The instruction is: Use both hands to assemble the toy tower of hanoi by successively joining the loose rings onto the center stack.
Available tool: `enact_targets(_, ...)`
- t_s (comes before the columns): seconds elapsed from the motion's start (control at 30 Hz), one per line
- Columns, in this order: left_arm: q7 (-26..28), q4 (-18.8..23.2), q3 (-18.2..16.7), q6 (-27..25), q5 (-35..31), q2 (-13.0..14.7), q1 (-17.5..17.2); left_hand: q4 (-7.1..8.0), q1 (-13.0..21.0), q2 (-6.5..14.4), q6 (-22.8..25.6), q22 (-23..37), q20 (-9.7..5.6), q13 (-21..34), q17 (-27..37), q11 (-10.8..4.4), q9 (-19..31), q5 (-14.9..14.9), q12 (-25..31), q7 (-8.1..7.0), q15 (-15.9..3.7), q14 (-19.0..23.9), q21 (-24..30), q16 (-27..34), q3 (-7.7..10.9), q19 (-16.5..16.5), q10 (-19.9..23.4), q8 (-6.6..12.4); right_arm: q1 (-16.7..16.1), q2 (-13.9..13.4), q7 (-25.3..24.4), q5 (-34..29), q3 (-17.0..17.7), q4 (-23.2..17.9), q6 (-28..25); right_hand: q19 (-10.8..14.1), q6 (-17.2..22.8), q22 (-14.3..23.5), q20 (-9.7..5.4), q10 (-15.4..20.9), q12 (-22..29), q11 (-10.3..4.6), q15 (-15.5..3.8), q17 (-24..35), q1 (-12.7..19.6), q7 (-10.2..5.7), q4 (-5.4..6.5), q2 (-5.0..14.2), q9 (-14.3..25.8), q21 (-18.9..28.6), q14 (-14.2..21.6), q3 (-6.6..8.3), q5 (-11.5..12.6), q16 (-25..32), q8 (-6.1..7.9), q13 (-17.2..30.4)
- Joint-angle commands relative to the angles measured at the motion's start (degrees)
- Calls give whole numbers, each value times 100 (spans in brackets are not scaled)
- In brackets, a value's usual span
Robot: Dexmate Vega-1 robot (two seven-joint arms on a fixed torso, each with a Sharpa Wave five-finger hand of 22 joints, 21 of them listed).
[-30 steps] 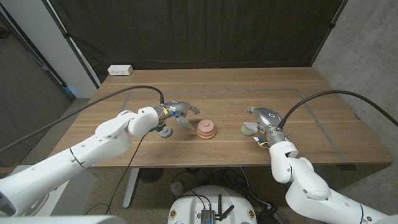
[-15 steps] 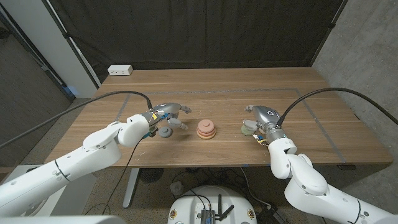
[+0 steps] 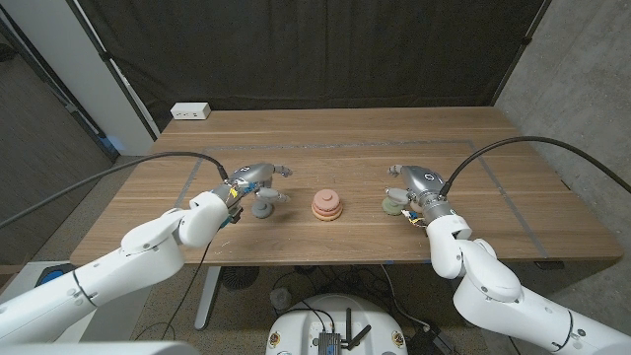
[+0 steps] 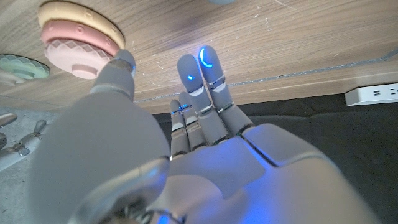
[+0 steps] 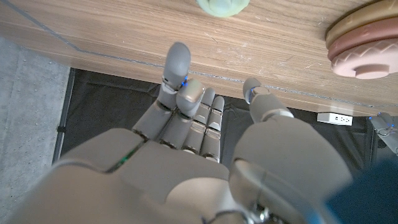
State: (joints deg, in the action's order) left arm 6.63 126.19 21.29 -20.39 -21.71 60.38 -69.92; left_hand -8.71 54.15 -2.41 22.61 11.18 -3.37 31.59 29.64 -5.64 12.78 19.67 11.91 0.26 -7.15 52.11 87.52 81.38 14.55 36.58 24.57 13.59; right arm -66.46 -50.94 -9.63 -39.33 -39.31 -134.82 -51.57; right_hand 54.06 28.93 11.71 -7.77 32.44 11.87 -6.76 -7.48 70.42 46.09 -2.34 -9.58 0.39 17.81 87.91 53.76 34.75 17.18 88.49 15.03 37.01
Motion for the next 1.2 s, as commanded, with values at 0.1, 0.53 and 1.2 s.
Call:
enact_targets(0.1,1043,153,-377,-284,35,-51,-771,-17,10,71,67,12,-836,-1,6,-17,15,50,37,-9,-543,74,29,23,19,67,94,46,-45,-80,-101,142,91,46,164,12,-25,4,-455,-64,-32,26,-472,20,-52,-7,-9,-23,13,5,-28,-9,20,30,-34,11)
enact_targets(0.53,1867,257,-747,-397,-32,-293,-1450,-22,4,74,206,11,-837,-10,8,-62,8,62,57,-49,-543,92,29,28,28,87,226,82,-179,-50,-334,203,167,79,255,8,-92,5,-459,-97,-39,17,-472,27,0,-15,-43,-67,5,3,-34,2,19,45,-73,0)
enact_targets(1.2,2018,402,-1033,-593,-143,-491,-1835,-7,-37,83,264,4,-831,-7,5,-78,3,69,46,-66,-543,111,19,30,31,104,272,82,-38,-199,100,28,-18,-54,21,78,-151,55,-454,-290,-100,53,-477,23,42,-88,-28,-131,-6,59,16,-10,14,68,-117,-48)
